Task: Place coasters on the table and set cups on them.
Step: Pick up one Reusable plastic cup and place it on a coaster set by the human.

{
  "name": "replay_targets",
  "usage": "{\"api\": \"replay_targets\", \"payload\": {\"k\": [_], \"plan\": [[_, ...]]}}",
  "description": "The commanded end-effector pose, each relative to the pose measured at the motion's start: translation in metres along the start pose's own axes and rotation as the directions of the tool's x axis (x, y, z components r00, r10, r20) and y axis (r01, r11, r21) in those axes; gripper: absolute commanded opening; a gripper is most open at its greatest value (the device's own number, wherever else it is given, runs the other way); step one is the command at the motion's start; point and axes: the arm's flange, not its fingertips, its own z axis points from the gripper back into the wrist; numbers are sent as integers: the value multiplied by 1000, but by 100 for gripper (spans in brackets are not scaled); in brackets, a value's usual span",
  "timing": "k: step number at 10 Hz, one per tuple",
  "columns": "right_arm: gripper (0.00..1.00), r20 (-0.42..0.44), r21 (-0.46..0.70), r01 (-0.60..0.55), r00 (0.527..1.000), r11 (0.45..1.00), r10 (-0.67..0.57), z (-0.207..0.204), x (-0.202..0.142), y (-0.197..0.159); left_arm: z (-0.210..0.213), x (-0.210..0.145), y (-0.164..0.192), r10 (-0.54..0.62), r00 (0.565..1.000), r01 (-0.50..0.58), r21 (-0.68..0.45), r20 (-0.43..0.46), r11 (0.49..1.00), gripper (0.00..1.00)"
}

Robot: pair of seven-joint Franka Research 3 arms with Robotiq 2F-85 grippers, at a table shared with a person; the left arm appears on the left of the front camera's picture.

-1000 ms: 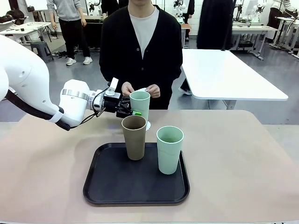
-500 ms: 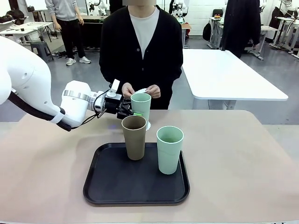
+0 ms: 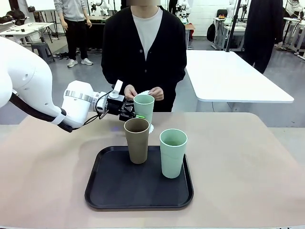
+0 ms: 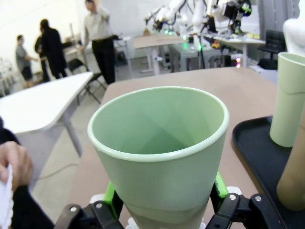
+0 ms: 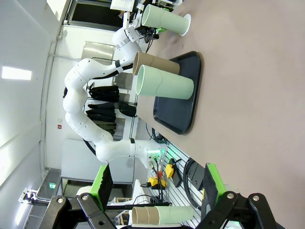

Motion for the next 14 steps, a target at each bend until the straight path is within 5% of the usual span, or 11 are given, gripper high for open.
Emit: {"api": "replay_targets", "payload": {"k": [1, 5, 7, 14], "plan": [[100, 8, 10, -12, 1000, 1000, 12, 0, 1, 0, -5, -2, 10, -37, 999, 37, 0, -16, 999, 87], [100, 8, 10, -12, 1000, 1000, 12, 0, 1, 0, -5, -8, 12, -23, 1000, 23, 5, -7, 1000, 87], [100, 8, 10, -12, 1000, 1000, 12, 0, 1, 0, -5, -8, 12, -23, 1000, 23, -2, -2, 1000, 100], [100, 8, 10, -12, 1000, 1000, 12, 0, 1, 0, 1, -3, 11, -16, 997, 15, -17, -76, 1000, 100]]}}
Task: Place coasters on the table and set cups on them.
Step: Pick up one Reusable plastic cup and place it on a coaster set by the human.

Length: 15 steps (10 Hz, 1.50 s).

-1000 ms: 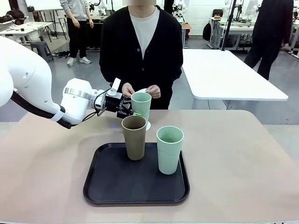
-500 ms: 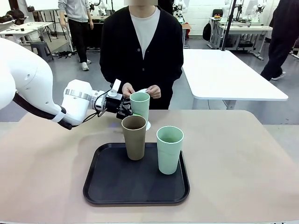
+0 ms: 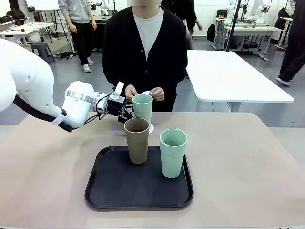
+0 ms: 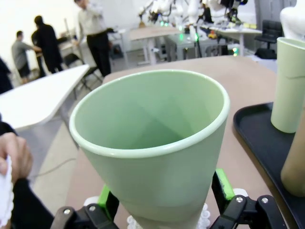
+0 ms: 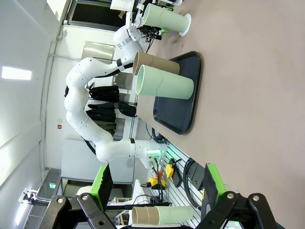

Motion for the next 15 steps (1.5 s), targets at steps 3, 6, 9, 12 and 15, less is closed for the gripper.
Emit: {"api": "replay_targets", "payload": {"k": [3, 6, 9, 12, 15], "plan": [[100, 8, 10, -12, 1000, 1000, 12, 0, 1, 0, 4, 4, 5, 19, 998, -19, -2, -64, 1000, 100], [100, 8, 10, -12, 1000, 1000, 12, 0, 1, 0, 12, 10, 1, 26, 990, -29, -19, -136, 999, 100], [100, 8, 10, -12, 1000, 1000, 12, 0, 1, 0, 21, 14, -4, 23, 981, -27, -14, -191, 1000, 100], [100, 8, 10, -12, 1000, 1000, 12, 0, 1, 0, 39, 24, -7, 37, 967, -36, 11, -253, 999, 100], [100, 8, 10, -12, 1000, 1000, 12, 0, 1, 0, 73, 50, -20, 81, 899, -61, 61, -430, 996, 100]]}}
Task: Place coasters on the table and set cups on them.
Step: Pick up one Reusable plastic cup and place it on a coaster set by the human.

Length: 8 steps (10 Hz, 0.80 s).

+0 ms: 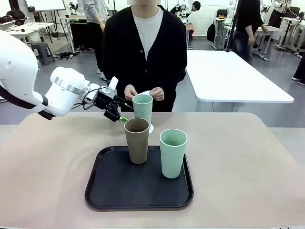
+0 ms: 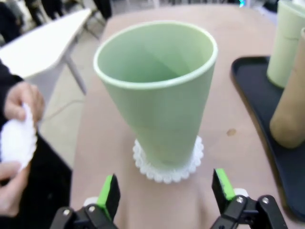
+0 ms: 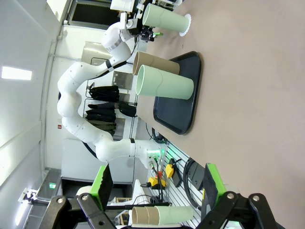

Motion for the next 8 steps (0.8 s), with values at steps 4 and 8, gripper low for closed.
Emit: {"api": "replay_targets", "payload": {"k": [4, 8], "plan": [[100, 8, 10, -12, 1000, 1000, 12, 0, 1, 0, 72, 91, -59, 155, 873, -158, 32, -463, 987, 100], [100, 8, 10, -12, 1000, 1000, 12, 0, 1, 0, 67, 198, -101, 244, 683, -217, 128, -688, 968, 100]]}}
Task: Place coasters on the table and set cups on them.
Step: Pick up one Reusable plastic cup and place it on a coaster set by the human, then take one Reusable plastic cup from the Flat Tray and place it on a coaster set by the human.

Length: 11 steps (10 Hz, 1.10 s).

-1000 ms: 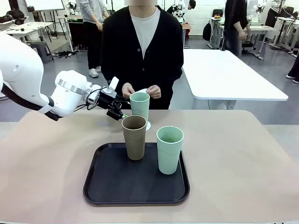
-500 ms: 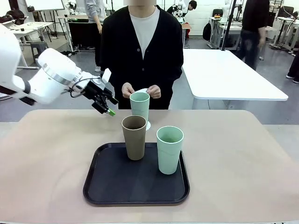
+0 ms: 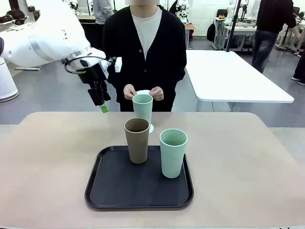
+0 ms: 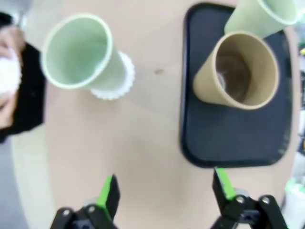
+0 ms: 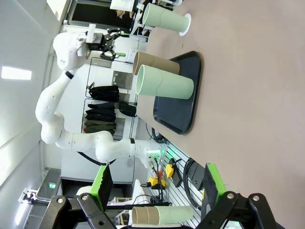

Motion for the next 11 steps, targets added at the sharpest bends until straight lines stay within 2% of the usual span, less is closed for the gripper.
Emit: {"api": "replay_targets", "payload": {"k": [1, 3, 5, 11], "plan": [[100, 9, 10, -12, 1000, 1000, 12, 1, 1, 0, 6, 24, -1, 84, 984, -84, 10, -156, 996, 100], [100, 9, 10, -12, 1000, 1000, 12, 1, 1, 0, 2, 32, -2, 148, 954, -138, 57, -262, 989, 100], [100, 9, 10, -12, 1000, 1000, 12, 1, 1, 0, 7, 25, -13, 119, 971, -110, 59, -206, 992, 100], [100, 9, 10, -12, 1000, 1000, 12, 1, 1, 0, 7, 25, -13, 119, 971, -110, 59, -206, 992, 100]]}}
